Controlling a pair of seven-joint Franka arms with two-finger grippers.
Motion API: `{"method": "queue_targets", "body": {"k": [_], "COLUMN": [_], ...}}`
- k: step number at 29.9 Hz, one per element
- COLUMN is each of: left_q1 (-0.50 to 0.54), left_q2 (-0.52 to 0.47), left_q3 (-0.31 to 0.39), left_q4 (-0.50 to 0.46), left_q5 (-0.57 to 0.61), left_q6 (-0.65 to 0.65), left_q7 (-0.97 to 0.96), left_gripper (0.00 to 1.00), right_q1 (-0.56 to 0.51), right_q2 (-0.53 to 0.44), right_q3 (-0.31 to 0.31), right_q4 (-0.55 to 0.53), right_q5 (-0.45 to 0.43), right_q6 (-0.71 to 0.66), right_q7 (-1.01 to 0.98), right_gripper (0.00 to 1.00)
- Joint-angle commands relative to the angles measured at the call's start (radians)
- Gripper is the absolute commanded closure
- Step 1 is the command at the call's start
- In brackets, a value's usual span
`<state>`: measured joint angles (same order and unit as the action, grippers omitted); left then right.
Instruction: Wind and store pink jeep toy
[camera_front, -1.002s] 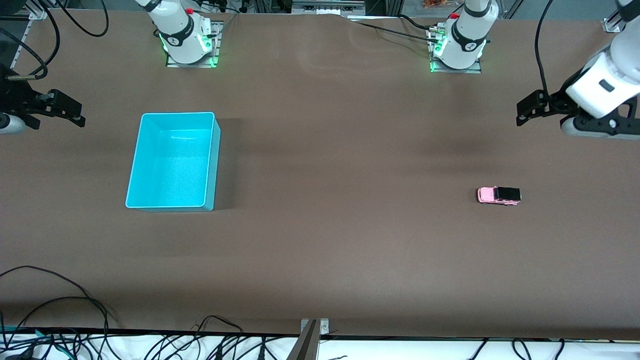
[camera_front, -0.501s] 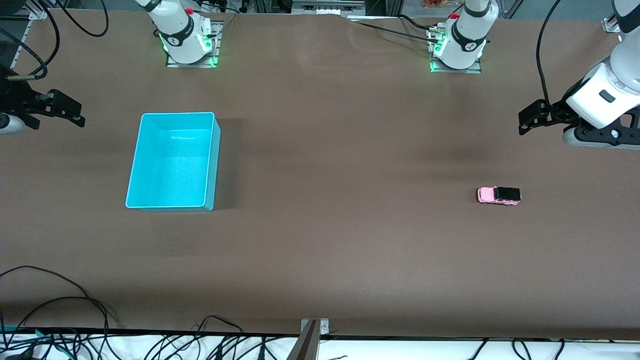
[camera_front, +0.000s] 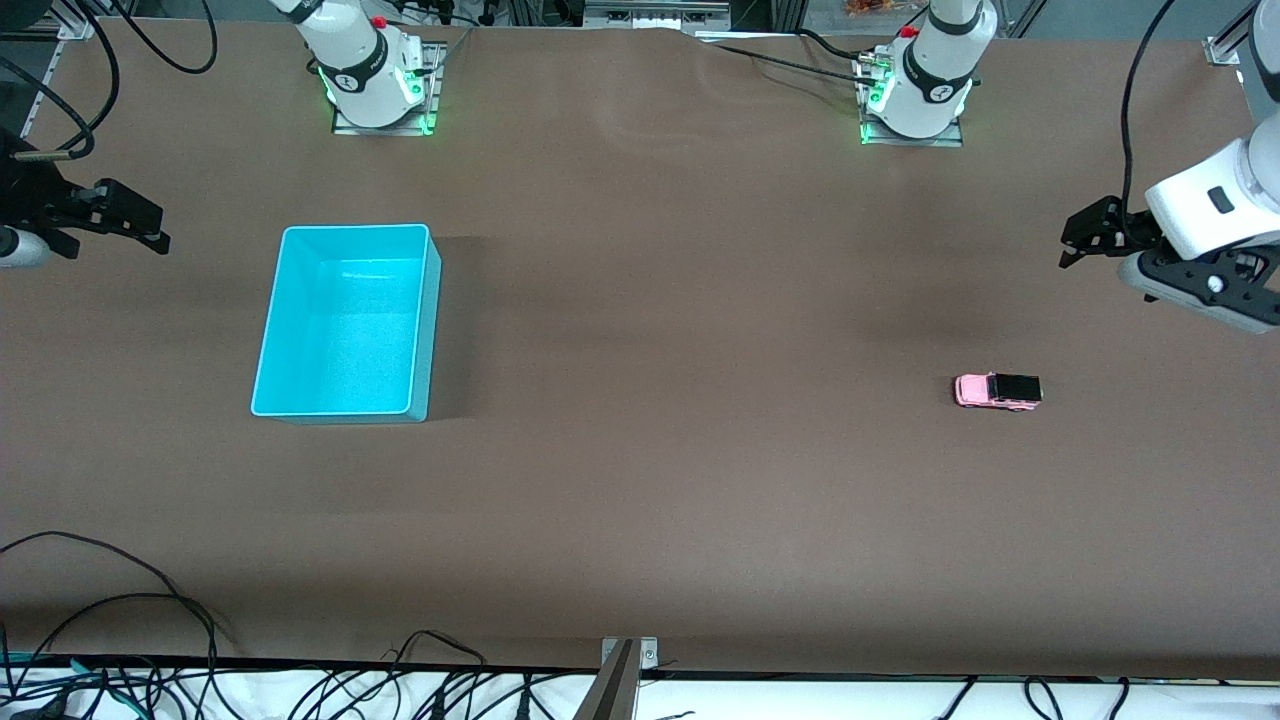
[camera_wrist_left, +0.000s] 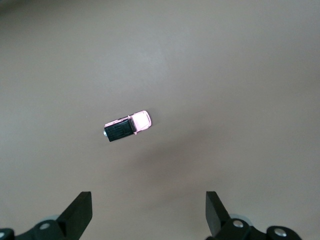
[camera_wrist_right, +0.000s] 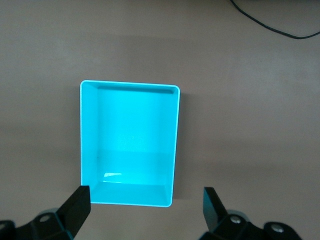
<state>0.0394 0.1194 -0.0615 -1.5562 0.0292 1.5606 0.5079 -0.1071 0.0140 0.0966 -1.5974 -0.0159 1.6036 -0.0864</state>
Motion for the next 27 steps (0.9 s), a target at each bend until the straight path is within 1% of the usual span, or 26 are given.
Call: {"method": "queue_targets", "body": {"k": [1, 6, 10, 14, 18, 25, 27], "left_q1": [0.017, 0.025, 0.050, 0.068, 0.077, 0.085, 0.085], "left_q2": [0.072, 0.115, 0.169, 0.201, 0.203, 0.198, 0.201], "left_q3": [-0.003, -0.003, -0.003, -0.003, -0.001, -0.004, -0.003], "left_q4": [0.025, 0.007, 0.001, -0.039, -0.123, -0.286, -0.318], "left_q5": [0.031, 0.032, 0.032, 0.032, 0.040, 0.116, 0.139], "left_q6": [0.036, 0.104, 0.144, 0.199, 0.303, 0.487, 0.525], "left_q7": [0.207, 0.385, 0.566, 0.716, 0.819, 0.889, 0.900], "left_gripper": [0.00, 0.00, 0.00, 0.00, 0.00, 0.00, 0.00], "right_q1": [-0.011, -0.011, -0.011, -0.011, -0.011, -0.011, -0.011], "right_q2": [-0.014, -0.014, -0.014, -0.014, -0.014, -0.016, -0.014], "right_q3": [0.009, 0.009, 0.009, 0.009, 0.009, 0.009, 0.009], "right_q4": [-0.013, -0.013, -0.013, -0.013, -0.013, -0.013, -0.013], "right_q5": [-0.015, -0.015, -0.015, -0.015, -0.015, -0.015, -0.015], "right_q6": [0.001, 0.001, 0.001, 0.001, 0.001, 0.001, 0.001], "right_q7": [0.004, 0.004, 0.004, 0.004, 0.004, 0.004, 0.004], "right_gripper": [0.00, 0.00, 0.00, 0.00, 0.00, 0.00, 0.00]}}
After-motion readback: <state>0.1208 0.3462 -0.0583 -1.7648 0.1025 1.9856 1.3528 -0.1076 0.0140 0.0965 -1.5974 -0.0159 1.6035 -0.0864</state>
